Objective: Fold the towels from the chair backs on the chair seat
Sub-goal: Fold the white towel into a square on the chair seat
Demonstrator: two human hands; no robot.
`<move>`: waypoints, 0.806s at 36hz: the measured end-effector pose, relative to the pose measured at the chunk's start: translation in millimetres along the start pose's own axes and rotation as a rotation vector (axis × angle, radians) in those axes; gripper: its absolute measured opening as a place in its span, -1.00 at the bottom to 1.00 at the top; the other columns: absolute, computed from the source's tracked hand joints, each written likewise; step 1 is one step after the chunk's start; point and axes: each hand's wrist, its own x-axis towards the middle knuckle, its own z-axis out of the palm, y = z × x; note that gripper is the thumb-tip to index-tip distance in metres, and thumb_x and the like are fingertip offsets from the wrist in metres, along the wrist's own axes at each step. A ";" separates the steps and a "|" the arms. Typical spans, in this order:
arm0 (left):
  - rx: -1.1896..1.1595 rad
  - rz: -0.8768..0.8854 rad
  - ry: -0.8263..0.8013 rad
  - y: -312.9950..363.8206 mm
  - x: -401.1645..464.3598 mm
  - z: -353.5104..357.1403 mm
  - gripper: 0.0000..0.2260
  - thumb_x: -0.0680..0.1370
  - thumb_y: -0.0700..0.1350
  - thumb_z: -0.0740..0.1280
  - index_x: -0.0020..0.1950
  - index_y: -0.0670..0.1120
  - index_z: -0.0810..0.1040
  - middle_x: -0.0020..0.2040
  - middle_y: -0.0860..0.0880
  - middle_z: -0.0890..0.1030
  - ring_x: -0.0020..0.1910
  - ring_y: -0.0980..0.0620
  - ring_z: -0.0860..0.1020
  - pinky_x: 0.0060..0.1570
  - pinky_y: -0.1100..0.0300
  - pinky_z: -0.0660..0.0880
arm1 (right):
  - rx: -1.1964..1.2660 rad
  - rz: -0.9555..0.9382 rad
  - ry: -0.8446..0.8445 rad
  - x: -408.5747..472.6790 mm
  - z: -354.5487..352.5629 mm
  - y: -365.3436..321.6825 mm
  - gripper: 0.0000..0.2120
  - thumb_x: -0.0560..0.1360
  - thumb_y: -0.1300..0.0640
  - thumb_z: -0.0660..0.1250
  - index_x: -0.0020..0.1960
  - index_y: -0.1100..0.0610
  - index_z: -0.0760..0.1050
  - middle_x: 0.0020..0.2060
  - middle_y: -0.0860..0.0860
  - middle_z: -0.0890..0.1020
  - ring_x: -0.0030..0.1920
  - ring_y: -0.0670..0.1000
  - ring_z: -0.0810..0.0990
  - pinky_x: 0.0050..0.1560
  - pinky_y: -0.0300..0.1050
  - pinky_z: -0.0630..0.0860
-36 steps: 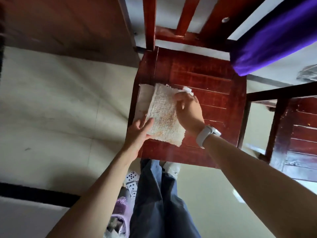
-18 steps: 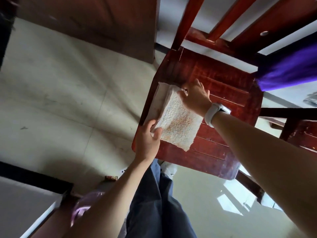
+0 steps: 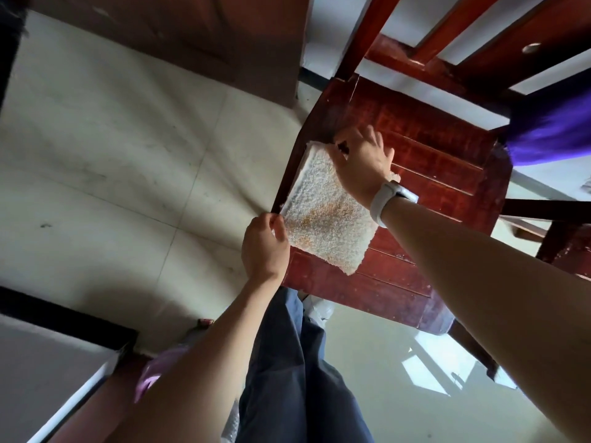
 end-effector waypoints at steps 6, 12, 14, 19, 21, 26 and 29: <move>0.076 0.081 -0.068 -3.9 7.0 -1.4 -0.80 0.58 -0.13 0.17 0.02 -0.23 0.51 -0.08 -0.23 0.62 -0.11 -0.20 0.57 -0.16 0.03 0.45 | -0.107 -0.218 0.243 -55.0 -13.2 3.2 -0.69 0.48 0.14 0.12 0.13 0.23 0.49 0.01 0.22 0.53 0.04 0.22 0.50 0.15 0.27 0.37; 0.153 0.232 -0.071 -7.9 10.7 -2.8 -0.72 0.55 -0.08 0.10 -0.08 -0.22 0.52 -0.15 -0.21 0.60 -0.18 -0.21 0.56 -0.22 0.00 0.50 | -0.330 -0.345 -0.051 -96.5 28.5 21.4 -0.56 0.57 -0.07 0.03 0.39 0.06 0.34 0.38 0.21 0.36 0.41 0.24 0.27 0.40 0.33 0.09; 0.194 0.286 -0.066 -8.5 10.5 -4.0 -0.67 0.50 -0.03 0.05 -0.10 -0.21 0.51 -0.17 -0.20 0.59 -0.20 -0.21 0.56 -0.26 0.02 0.49 | -0.321 -0.333 -0.080 -91.7 37.0 24.1 -0.54 0.56 -0.09 0.04 0.42 -0.01 0.26 0.42 0.21 0.28 0.44 0.27 0.20 0.41 0.34 0.07; 0.241 0.417 -0.073 -10.8 14.9 -10.5 -0.67 0.49 -0.07 0.13 0.13 -0.21 0.49 0.03 -0.19 0.56 0.00 -0.17 0.52 -0.07 0.00 0.52 | -0.412 -0.360 -0.115 -87.9 48.9 33.4 -0.48 0.53 -0.11 0.04 0.47 -0.04 0.15 0.46 0.19 0.20 0.46 0.26 0.14 0.41 0.33 0.07; 0.293 0.486 -0.094 -7.4 18.2 -15.1 -0.63 0.49 -0.09 0.13 0.23 -0.21 0.45 0.16 -0.17 0.52 0.13 -0.15 0.49 0.02 -0.01 0.48 | -0.379 -0.360 -0.128 -87.6 46.9 32.4 -0.49 0.54 -0.11 0.02 0.46 -0.02 0.16 0.46 0.20 0.21 0.46 0.26 0.15 0.41 0.32 0.09; 0.452 0.697 -0.135 15.6 30.6 -25.2 -0.56 0.50 -0.19 0.19 0.39 -0.17 0.30 0.40 -0.16 0.35 0.39 -0.10 0.33 0.20 -0.04 0.38 | -0.043 -0.354 0.029 -96.3 25.5 37.0 -0.60 0.57 0.06 0.08 0.36 0.17 0.37 0.43 0.20 0.28 0.46 0.19 0.16 0.45 0.24 0.07; 0.548 0.822 -0.197 35.7 39.6 -21.3 -0.52 0.51 -0.17 0.16 0.44 -0.14 0.24 0.48 -0.12 0.22 0.46 -0.09 0.19 0.32 -0.10 0.26 | 0.133 -0.101 0.134 -116.2 11.0 43.4 -0.63 0.50 0.10 0.13 0.25 0.23 0.43 0.29 0.21 0.44 0.31 0.21 0.38 0.34 0.15 0.31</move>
